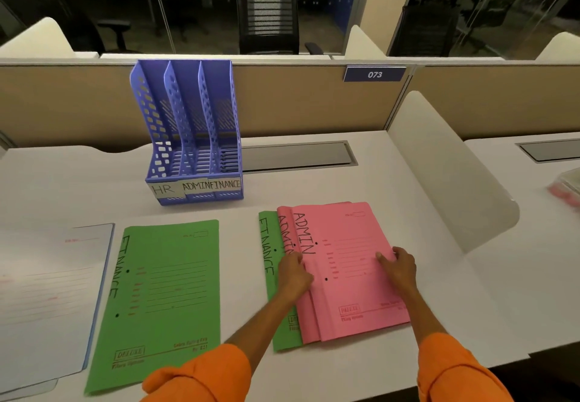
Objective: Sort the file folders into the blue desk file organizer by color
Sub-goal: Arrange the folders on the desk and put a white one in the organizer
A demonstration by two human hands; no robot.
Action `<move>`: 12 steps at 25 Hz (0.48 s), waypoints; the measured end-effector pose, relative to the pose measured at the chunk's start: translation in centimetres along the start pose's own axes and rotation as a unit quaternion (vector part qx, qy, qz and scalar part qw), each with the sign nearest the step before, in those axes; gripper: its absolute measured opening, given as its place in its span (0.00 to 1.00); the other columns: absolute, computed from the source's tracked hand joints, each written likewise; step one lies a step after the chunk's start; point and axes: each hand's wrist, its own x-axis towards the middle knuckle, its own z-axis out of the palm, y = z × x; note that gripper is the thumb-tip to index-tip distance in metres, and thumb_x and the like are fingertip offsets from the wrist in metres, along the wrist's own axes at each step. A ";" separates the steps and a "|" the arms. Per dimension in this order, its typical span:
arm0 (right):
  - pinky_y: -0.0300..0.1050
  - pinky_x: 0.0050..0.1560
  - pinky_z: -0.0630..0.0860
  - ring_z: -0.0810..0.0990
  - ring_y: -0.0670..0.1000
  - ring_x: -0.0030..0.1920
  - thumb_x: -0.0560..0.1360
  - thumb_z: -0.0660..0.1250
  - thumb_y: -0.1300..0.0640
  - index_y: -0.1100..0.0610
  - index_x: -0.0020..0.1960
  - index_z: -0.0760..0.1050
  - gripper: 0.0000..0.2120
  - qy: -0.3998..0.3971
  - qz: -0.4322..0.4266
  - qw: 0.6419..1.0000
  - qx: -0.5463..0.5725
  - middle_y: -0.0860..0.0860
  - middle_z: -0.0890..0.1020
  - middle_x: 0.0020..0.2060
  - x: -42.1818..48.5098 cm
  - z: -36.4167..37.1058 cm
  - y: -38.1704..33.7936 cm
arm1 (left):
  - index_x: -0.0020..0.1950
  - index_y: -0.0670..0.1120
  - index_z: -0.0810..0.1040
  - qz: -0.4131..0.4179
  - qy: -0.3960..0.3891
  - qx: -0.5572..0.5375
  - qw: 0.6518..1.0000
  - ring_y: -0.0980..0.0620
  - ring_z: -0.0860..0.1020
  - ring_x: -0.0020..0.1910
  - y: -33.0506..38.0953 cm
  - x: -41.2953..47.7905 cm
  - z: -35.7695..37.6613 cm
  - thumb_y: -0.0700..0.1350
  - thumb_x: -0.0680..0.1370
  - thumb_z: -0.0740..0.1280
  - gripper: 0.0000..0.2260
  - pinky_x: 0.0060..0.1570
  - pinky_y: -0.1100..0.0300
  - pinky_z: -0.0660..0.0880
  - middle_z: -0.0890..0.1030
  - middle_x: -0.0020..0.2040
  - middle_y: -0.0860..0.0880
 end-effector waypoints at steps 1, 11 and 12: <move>0.63 0.68 0.70 0.73 0.66 0.67 0.77 0.70 0.50 0.65 0.73 0.66 0.31 0.002 -0.001 1.000 -0.021 0.65 0.73 0.68 0.0 0.0 -0.2 | 0.49 0.44 0.78 0.005 0.014 0.002 1.000 0.51 0.76 0.46 -0.5 0.0 -0.2 0.28 0.70 0.69 0.13 0.39 0.72 0.71 0.76 0.46 0.51; 0.55 0.77 0.57 0.63 0.55 0.76 0.77 0.68 0.45 0.56 0.76 0.62 0.32 -0.028 -0.169 0.984 -0.054 0.55 0.65 0.76 -8.3 7.7 -5.0 | 0.61 0.42 0.72 -0.084 0.110 -0.003 0.990 0.48 0.74 0.48 -5.8 -0.1 -4.7 0.32 0.69 0.73 0.23 0.40 0.59 0.71 0.72 0.59 0.43; 0.55 0.77 0.56 0.61 0.54 0.77 0.77 0.68 0.44 0.55 0.77 0.61 0.33 -0.037 -0.180 0.981 -0.056 0.54 0.64 0.77 -9.4 9.0 -5.2 | 0.61 0.41 0.71 -0.101 0.103 -0.020 0.989 0.48 0.73 0.47 -5.9 -0.1 -4.9 0.33 0.68 0.74 0.24 0.40 0.59 0.71 0.72 0.59 0.42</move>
